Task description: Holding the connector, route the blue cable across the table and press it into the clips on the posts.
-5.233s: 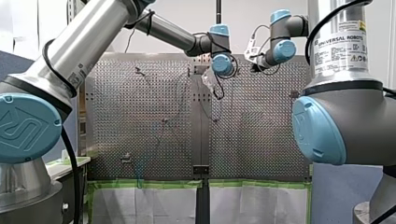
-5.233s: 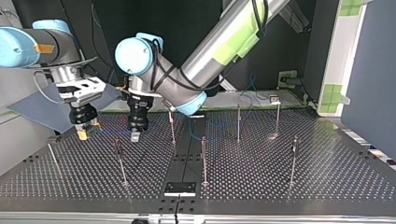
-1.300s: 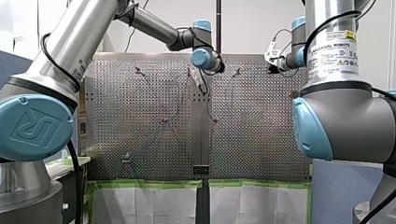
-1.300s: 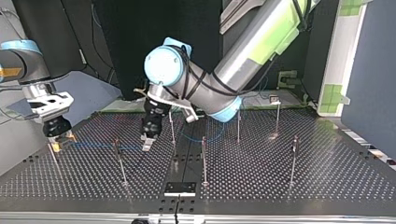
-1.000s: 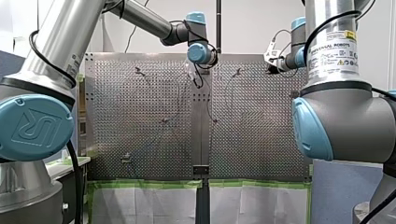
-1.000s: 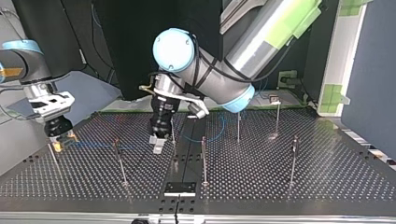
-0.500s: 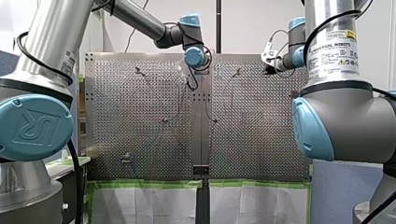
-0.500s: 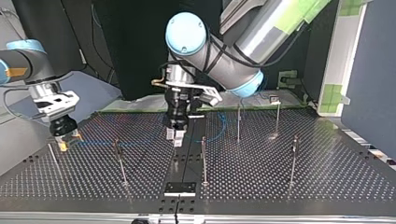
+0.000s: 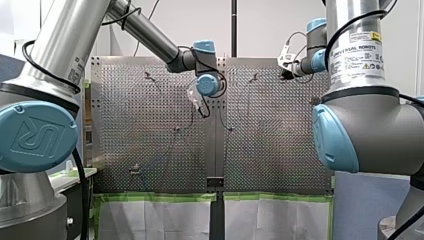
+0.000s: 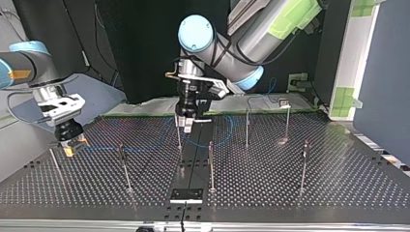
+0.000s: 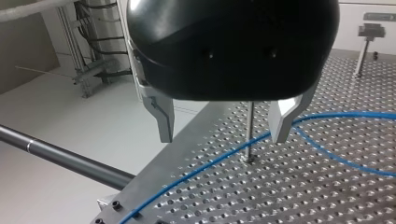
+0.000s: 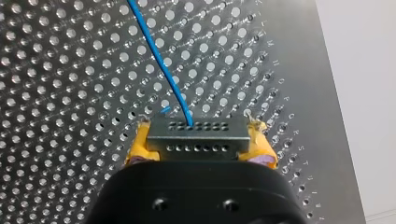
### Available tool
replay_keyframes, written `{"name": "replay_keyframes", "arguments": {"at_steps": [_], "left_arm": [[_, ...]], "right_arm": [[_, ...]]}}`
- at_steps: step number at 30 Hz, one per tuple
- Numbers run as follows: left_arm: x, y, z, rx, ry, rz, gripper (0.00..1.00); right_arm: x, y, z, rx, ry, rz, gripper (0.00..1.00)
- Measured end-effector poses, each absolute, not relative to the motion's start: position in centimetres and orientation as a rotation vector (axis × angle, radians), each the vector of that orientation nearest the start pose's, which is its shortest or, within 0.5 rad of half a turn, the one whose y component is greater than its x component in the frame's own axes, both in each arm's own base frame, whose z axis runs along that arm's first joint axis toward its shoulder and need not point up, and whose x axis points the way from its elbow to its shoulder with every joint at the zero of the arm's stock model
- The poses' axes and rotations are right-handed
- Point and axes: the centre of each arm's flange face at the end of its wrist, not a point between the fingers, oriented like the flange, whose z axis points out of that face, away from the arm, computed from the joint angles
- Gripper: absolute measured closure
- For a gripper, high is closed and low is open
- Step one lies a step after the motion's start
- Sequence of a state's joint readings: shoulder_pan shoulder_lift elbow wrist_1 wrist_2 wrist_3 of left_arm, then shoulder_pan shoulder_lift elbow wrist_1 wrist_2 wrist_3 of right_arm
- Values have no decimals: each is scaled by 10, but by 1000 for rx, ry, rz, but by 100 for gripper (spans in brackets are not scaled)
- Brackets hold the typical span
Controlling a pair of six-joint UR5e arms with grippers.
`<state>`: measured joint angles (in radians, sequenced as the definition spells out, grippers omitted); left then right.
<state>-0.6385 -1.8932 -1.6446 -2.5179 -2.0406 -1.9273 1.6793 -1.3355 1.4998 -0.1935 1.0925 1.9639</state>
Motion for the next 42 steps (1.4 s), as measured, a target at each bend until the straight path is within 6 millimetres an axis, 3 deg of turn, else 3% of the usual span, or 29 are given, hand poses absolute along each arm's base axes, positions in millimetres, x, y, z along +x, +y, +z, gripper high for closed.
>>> {"name": "replay_keyframes", "arguments": {"at_steps": [25,42], "left_arm": [[395,-403,253,-208,1372,-518,0],[356,-374,199,-208,1372,-518,0]], "right_arm": [[255,-547,412,-1988,1579,-2485,100],[262,-544,412,-2000,1563,-2486,100]]}}
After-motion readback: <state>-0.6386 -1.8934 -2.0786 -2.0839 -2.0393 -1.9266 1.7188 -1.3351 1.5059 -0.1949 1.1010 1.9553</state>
